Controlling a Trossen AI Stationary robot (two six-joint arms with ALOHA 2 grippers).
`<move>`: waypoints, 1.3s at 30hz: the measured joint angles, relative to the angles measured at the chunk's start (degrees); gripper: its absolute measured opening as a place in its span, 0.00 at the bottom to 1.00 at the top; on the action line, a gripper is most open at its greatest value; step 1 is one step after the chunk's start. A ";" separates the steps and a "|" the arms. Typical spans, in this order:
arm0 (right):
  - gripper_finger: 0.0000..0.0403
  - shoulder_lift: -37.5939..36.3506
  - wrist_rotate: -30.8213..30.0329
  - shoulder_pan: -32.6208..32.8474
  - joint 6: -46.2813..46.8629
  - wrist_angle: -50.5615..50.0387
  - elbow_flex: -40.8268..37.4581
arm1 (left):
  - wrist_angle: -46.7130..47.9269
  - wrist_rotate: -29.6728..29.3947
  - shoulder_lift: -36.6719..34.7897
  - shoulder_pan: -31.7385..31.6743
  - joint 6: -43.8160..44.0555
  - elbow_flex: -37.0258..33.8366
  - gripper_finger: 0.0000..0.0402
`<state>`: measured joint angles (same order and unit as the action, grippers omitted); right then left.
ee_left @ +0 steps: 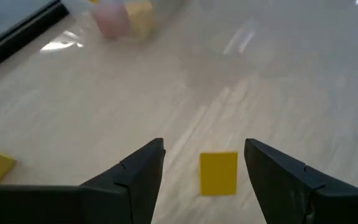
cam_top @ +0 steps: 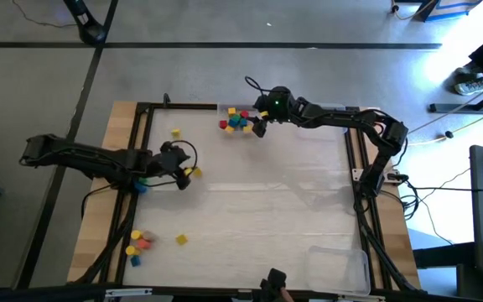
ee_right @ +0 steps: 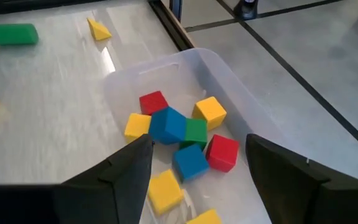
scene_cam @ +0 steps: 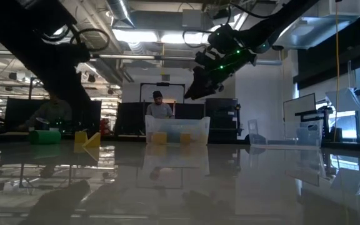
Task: Sort blocks by size
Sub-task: Put the triangle yellow block into the top right transparent bin
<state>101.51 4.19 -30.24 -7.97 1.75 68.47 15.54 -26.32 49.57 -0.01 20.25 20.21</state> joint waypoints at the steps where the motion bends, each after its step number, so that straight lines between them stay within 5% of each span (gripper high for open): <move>1: 0.63 0.00 0.00 0.00 0.00 -0.31 0.00 | -0.14 -0.03 0.98 0.27 -1.13 0.00 0.53; 24: 0.63 0.02 -0.04 -0.15 -1.53 -2.33 0.00 | -10.51 -0.08 20.18 0.58 -4.22 0.00 0.52; 35: 0.63 0.02 -0.04 -0.15 -1.54 -2.01 0.00 | -18.69 5.67 28.09 -3.81 -7.43 0.15 0.52; 39: 0.63 0.02 -0.04 -0.13 -1.64 -2.12 0.00 | -19.57 6.62 27.89 -3.96 -8.72 0.11 0.44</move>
<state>101.54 4.15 -30.37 -9.61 -0.37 68.47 -4.03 -19.70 77.46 -3.97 11.53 20.32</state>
